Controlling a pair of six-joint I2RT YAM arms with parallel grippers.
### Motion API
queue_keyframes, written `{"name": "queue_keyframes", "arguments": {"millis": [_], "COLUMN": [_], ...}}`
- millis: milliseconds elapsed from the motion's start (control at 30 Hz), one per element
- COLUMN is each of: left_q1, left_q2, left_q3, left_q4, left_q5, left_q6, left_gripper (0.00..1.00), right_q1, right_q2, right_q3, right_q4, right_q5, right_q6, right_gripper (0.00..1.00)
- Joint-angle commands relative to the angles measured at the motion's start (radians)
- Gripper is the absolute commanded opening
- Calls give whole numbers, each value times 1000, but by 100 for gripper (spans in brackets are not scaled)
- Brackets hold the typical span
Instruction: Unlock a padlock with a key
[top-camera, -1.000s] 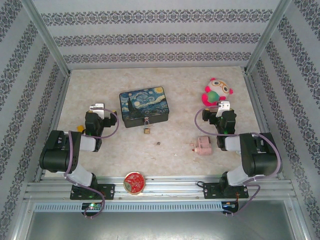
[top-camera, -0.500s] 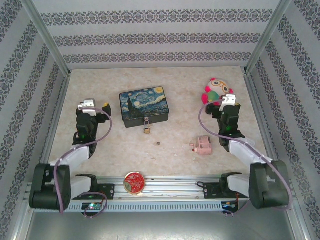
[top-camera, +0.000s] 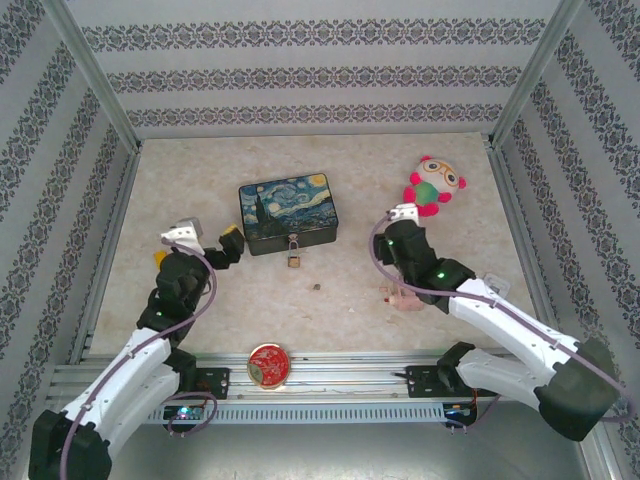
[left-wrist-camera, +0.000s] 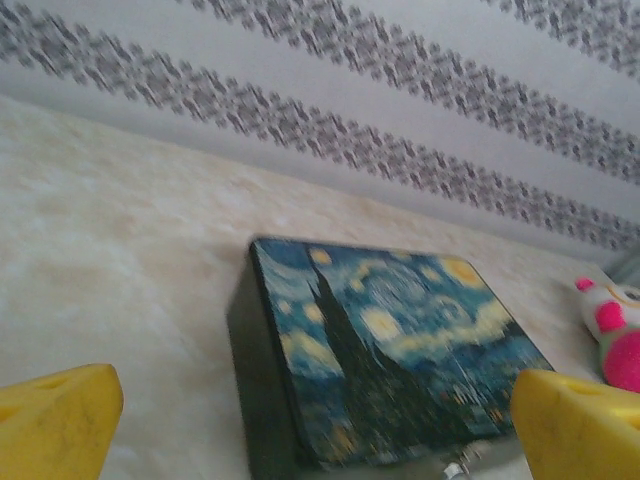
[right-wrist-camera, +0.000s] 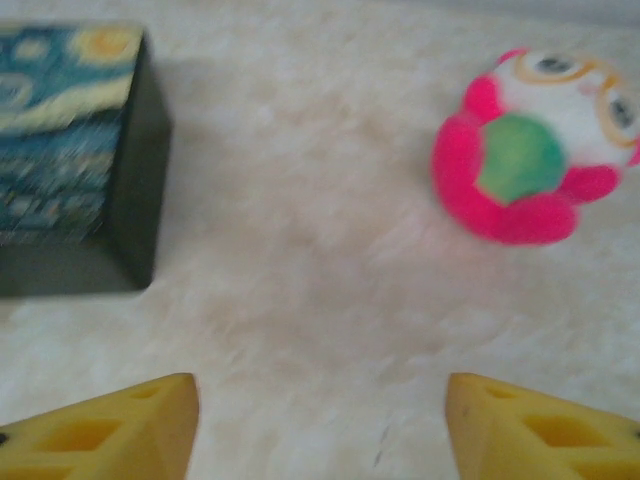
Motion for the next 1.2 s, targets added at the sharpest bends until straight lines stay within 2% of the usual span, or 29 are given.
{"name": "queue_keyframes", "arguments": {"millis": [0,100,267,533,767,900,1033,1167], "left_q1": [-59,-76,-77,-76,-76,-76,-77,-76], "left_q2": [38,122,214,190,135,131,138,139], "left_q3": [-38,-47,-41,-55,-83,-83,-84,-86], "left_q4": [-6,74,159,149,106,92,93,93], "left_q5": [-49,-47,-73,-159,-213,-224,-225,-226], "left_q6": [-113,-152,-184,-230,-253,-248,-239,-236], "left_gripper": [99,99,99,99,99,99,99,99], "right_q1": [74,132,208,283,289,290,288,283], "right_q2": [59,148,339,592,706,765,808,829], "right_q3": [48,75,160,324,406,453,483,490], "right_q4": [-212,-238,-256,-274,-261,-274,-278,-280], "right_q5": [-42,-113,-234,-332,-389,-389,-391,-389], "right_q6": [181,265,322,340,359,352,347,346], "right_gripper": [54,43,32,18,17,20,28,29]}}
